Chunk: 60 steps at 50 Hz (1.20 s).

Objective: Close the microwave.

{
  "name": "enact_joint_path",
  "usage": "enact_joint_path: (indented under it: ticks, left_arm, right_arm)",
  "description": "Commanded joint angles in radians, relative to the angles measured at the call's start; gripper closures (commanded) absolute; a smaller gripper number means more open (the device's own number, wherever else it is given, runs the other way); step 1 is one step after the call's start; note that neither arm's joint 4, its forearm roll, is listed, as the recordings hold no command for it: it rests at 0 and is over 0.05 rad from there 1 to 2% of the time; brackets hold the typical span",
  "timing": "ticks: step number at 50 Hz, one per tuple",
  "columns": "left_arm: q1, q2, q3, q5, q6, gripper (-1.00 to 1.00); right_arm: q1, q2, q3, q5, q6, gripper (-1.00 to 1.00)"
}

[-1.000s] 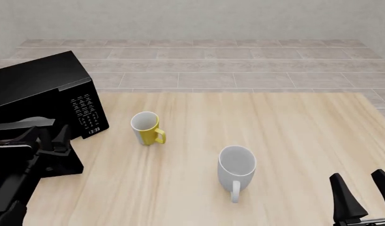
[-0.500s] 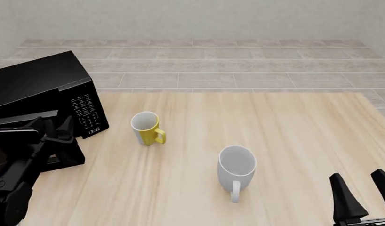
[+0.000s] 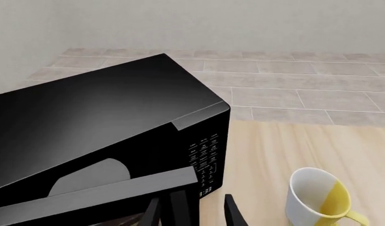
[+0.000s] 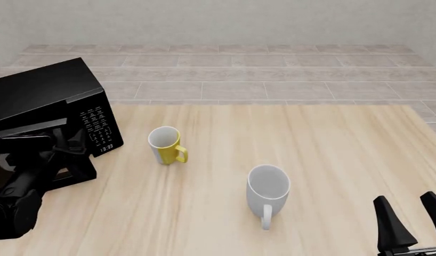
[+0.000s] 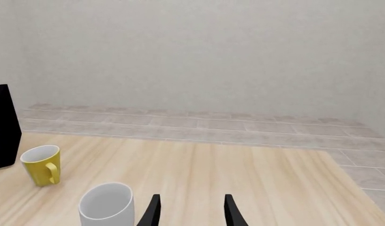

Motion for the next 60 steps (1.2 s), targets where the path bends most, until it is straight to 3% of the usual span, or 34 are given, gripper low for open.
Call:
enact_joint_path:
  ticks: [1,22,36,60]
  left_arm:
    - [0.020,0.083,-0.033,0.057,0.023,-1.00]
    - [0.054,0.144,-0.146,0.116,0.013,-1.00]
    - [0.077,0.218,-0.180,0.090,0.050,-1.00]
    - [0.116,0.319,-0.294,0.141,0.010,-1.00]
  right_arm:
    - [0.002,0.000,0.000,-0.003,0.001,-1.00]
    - [0.018,0.000,0.000,-0.018,0.001,-1.00]
    - [0.028,0.000,0.000,-0.020,-0.004,-1.00]
    - [0.038,0.000,0.001,-0.024,0.000,-1.00]
